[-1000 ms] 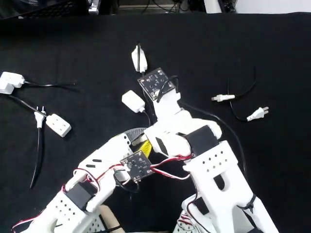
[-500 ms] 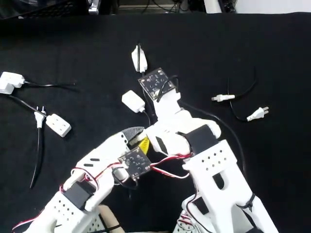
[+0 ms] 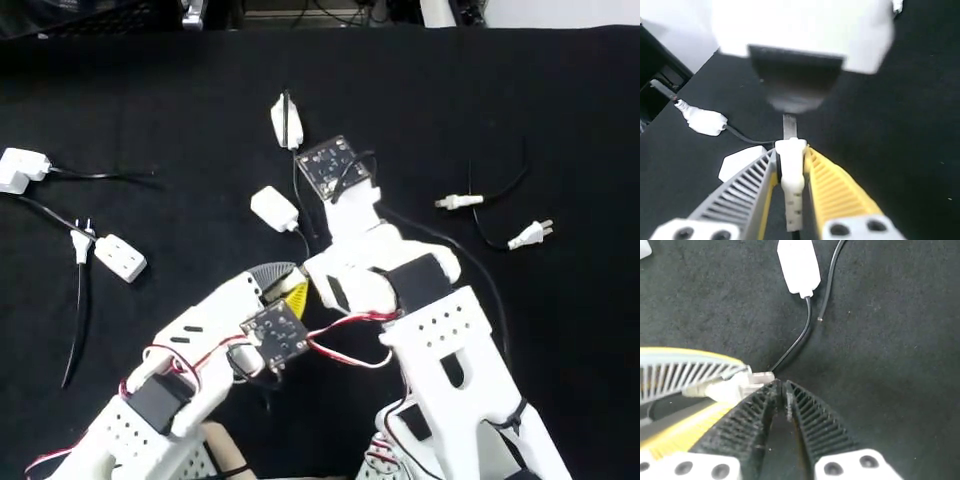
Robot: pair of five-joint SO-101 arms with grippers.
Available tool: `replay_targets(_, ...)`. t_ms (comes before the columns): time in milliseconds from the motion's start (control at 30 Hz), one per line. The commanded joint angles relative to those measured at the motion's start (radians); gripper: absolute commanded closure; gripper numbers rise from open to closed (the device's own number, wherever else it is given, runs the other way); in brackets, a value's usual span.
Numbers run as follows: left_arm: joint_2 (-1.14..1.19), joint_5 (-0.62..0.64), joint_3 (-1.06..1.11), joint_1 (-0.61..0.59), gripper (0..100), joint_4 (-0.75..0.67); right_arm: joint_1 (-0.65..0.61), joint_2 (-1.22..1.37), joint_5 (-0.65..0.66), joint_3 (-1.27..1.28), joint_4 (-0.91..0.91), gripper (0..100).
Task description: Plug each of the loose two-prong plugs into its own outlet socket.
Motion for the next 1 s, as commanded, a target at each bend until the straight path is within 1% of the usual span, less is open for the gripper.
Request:
replay_targets(0, -0.017, 0.014, -0.065, 0.047, 97, -0.006, 0.015, 0.001, 0.002, 0.001, -0.028, 98.5)
replay_targets(200, -0.017, 0.014, -0.053, 0.051, 97, -0.008, 0.068, -0.007, 0.000, -0.001, -0.038, 98.5)
replay_targets(467, -0.017, 0.014, 0.010, 0.044, 97, -0.127, 0.064, -0.050, -0.023, -0.010, -0.035, 98.5)
replay_targets(533, -0.017, 0.014, 0.019, 0.042, 97, -0.138, 0.046, -0.110, -0.023, -0.008, -0.025, 98.5)
replay_targets(667, -0.017, 0.015, 0.019, 0.047, 97, -0.137, -0.046, -0.231, -0.025, 0.028, -0.046, 98.5)
replay_targets(767, -0.017, 0.015, 0.018, 0.045, 97, -0.135, -0.048, -0.266, -0.025, 0.053, -0.069, 98.5)
replay_targets(967, -0.017, 0.015, 0.016, 0.044, 97, -0.135, -0.028, -0.196, -0.031, 0.054, -0.072, 98.5)
